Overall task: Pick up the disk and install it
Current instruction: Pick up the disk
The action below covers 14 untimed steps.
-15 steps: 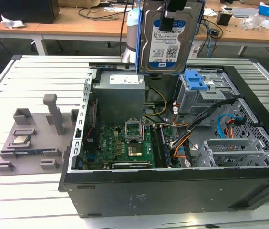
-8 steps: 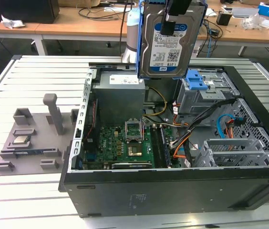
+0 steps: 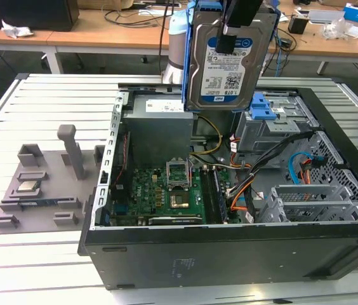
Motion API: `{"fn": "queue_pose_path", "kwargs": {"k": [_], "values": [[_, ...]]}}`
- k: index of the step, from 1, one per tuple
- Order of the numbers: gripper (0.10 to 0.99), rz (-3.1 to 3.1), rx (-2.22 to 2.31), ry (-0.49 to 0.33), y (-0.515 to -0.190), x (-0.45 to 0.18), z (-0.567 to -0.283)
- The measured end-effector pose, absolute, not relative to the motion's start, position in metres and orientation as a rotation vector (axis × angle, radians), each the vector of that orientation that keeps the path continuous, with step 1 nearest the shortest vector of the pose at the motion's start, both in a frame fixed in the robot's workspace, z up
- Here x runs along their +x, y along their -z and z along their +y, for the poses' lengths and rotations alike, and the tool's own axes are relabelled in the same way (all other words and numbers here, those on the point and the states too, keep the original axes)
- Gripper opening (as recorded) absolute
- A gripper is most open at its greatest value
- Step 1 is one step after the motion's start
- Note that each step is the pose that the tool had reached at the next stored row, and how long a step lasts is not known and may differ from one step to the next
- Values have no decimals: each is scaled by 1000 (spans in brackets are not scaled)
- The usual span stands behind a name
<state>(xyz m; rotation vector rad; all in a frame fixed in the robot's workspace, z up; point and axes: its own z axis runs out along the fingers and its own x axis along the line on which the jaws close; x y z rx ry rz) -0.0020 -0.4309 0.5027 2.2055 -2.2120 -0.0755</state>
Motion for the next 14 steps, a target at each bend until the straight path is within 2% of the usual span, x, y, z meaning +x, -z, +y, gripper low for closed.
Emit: {"fn": "queue_pose_path", "kwargs": {"k": [14], "values": [[357,-2212,2206,76,-501,-2,-456]]}}
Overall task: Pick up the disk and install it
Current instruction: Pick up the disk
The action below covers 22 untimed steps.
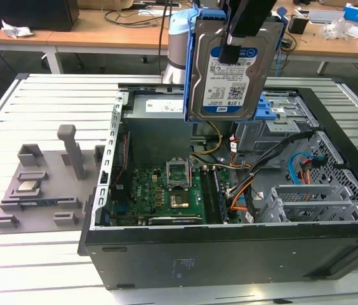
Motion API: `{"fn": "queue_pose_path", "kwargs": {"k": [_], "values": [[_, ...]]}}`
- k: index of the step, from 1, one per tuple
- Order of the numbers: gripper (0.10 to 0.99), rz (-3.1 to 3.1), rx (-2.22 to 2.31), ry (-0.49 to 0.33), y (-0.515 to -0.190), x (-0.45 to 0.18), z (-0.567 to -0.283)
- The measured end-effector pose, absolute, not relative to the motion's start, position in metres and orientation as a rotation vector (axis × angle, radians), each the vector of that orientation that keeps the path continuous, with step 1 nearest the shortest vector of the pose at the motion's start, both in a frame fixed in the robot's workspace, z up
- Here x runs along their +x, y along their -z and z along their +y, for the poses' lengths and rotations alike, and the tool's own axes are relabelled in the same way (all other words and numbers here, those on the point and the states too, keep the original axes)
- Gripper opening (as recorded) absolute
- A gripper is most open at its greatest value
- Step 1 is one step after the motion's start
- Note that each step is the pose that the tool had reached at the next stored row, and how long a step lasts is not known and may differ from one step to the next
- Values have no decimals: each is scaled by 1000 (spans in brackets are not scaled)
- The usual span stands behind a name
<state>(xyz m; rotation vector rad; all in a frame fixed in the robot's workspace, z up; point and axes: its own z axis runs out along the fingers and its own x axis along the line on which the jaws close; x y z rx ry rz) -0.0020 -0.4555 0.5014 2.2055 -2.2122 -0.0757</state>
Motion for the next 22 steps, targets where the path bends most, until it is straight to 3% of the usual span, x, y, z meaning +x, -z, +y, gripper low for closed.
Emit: {"fn": "queue_pose_path", "kwargs": {"k": [22], "values": [[357,-2212,2205,76,-499,-2,-516]]}}
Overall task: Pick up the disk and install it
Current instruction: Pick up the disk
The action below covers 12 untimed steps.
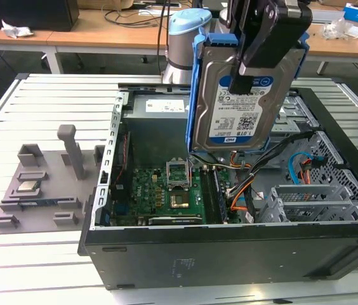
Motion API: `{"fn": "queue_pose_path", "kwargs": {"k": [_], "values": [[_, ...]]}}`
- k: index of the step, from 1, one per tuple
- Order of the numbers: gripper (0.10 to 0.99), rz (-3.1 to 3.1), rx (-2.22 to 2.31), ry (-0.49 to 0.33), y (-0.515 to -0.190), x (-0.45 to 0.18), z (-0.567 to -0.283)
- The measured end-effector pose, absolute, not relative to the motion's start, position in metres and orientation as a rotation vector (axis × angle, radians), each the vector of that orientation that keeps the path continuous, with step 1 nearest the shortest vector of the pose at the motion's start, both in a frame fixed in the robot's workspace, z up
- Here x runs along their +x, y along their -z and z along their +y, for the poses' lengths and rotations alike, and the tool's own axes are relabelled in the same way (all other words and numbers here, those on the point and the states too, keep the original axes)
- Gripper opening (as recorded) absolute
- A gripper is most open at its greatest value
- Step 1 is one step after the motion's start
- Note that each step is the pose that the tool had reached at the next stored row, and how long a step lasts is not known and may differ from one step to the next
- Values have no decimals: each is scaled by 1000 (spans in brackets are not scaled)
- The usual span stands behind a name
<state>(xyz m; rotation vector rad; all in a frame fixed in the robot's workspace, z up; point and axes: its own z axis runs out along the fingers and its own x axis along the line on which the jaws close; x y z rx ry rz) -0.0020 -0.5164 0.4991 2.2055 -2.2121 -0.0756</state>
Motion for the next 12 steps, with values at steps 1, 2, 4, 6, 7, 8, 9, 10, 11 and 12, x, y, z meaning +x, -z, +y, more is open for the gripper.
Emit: {"fn": "queue_pose_path", "kwargs": {"k": [1,2,4,6,7,8,9,10,11,12], "values": [[357,-2212,2205,76,-499,-2,-518],[357,-2212,2205,75,-499,-2,-521],[357,-2212,2205,75,-499,-2,-525],[357,-2212,2205,75,-499,-2,-530],[357,-2212,2205,76,-499,-2,-532],[357,-2212,2205,76,-498,-2,-534],[357,-2212,2205,76,-498,-2,-536],[357,-2212,2205,75,-498,-2,-538],[357,-2212,2206,76,-498,-2,-541],[357,-2212,2206,76,-498,-2,-544]]}}
